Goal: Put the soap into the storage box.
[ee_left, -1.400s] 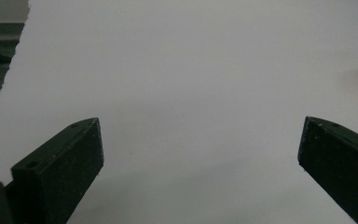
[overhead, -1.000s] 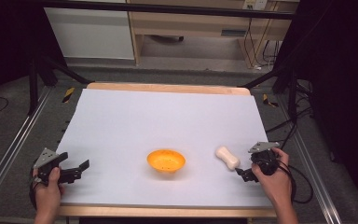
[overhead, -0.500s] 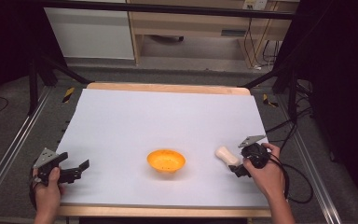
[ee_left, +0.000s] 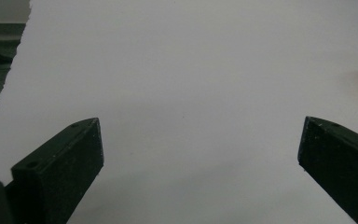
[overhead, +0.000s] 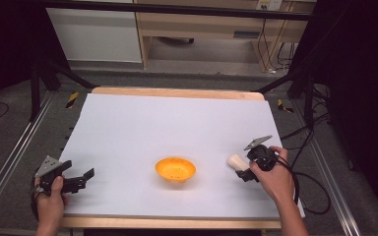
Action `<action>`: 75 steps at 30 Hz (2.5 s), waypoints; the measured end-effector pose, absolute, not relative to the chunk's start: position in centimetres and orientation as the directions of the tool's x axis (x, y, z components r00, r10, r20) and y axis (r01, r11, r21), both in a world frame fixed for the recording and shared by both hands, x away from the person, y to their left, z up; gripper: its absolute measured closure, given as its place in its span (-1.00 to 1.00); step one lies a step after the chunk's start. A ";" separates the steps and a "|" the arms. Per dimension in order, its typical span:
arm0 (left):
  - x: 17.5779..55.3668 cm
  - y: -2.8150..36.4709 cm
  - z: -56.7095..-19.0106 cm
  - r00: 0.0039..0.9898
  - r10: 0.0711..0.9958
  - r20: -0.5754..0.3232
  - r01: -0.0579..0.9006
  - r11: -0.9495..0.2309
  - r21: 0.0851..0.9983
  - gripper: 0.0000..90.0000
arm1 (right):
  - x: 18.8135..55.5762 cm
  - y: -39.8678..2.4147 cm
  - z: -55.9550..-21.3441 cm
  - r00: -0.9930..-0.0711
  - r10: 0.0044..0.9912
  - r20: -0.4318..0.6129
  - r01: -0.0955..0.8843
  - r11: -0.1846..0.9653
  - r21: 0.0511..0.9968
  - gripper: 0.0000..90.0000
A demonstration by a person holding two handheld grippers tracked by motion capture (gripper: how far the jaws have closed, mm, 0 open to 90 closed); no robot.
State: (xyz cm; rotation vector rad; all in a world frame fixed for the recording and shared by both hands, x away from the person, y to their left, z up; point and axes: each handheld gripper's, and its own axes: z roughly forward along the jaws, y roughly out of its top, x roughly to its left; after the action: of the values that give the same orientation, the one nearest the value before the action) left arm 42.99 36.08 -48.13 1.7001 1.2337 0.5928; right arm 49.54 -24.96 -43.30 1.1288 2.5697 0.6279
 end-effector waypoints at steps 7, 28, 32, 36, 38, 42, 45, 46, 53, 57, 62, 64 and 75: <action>43.0 36.1 -48.1 0.380 0.916 -0.131 0.471 -0.069 0.880 -1.00 | 50.5 -24.2 -43.2 -0.650 0.759 -0.031 0.667 0.590 0.454 -0.86; 43.0 36.1 -48.1 0.382 0.914 -0.134 0.470 -0.068 0.880 -1.00 | 51.9 -22.8 -44.0 -0.588 0.809 -0.021 0.743 0.550 0.381 -0.20; 43.0 36.1 -48.1 0.382 0.915 -0.134 0.470 -0.067 0.880 -1.00 | 51.8 -22.9 -44.6 -0.591 0.806 -0.015 0.750 0.556 0.358 -0.06; 43.0 36.1 -48.1 0.382 0.915 -0.133 0.470 -0.068 0.880 -1.00 | 51.8 -23.1 -45.1 -0.595 0.804 0.002 0.754 0.557 0.348 0.04; 43.0 36.1 -48.1 0.381 0.915 -0.133 0.470 -0.068 0.880 -1.00 | 51.7 -23.1 -45.1 -0.596 0.803 0.001 0.753 0.558 0.348 0.05; 43.0 36.1 -48.1 0.381 0.915 -0.133 0.470 -0.068 0.880 -1.00 | 51.6 -23.0 -45.3 -0.604 0.797 -0.020 0.740 0.570 0.356 0.05; 43.0 36.1 -48.1 0.382 0.915 -0.133 0.471 -0.069 0.879 -1.00 | 51.4 -23.3 -45.4 -0.604 0.797 -0.012 0.736 0.563 0.377 0.04; 43.0 36.1 -48.1 0.383 0.914 -0.132 0.472 -0.070 0.879 -1.00 | 51.4 -23.4 -45.5 -0.602 0.799 -0.008 0.736 0.559 0.382 0.04; 43.0 36.1 -48.1 0.382 0.914 -0.135 0.474 -0.068 0.878 -1.00 | 51.2 -23.6 -45.6 -0.594 0.805 0.014 0.741 0.540 0.400 0.04; 43.0 36.1 -48.1 0.382 0.914 -0.138 0.474 -0.066 0.878 -1.00 | 51.1 -23.6 -45.6 -0.597 0.802 0.010 0.736 0.543 0.404 0.06; 43.0 36.1 -48.1 0.380 0.914 -0.139 0.473 -0.063 0.879 -1.00 | 51.1 -23.9 -45.6 -0.610 0.792 0.014 0.723 0.548 0.421 0.08; 43.0 36.1 -48.1 0.381 0.914 -0.140 0.474 -0.062 0.878 -1.00 | 51.1 -24.0 -45.5 -0.615 0.789 0.014 0.718 0.552 0.424 0.09; 43.0 36.0 -48.1 0.379 0.916 -0.134 0.475 -0.068 0.877 -1.00 | 50.8 -23.9 -44.1 -0.655 0.755 0.013 0.674 0.577 0.461 0.10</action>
State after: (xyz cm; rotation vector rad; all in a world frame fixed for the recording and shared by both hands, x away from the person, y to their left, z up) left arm 43.03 36.03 -48.14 1.6993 1.2387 0.5883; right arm 50.84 -23.88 -44.07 1.2016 2.6216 0.6481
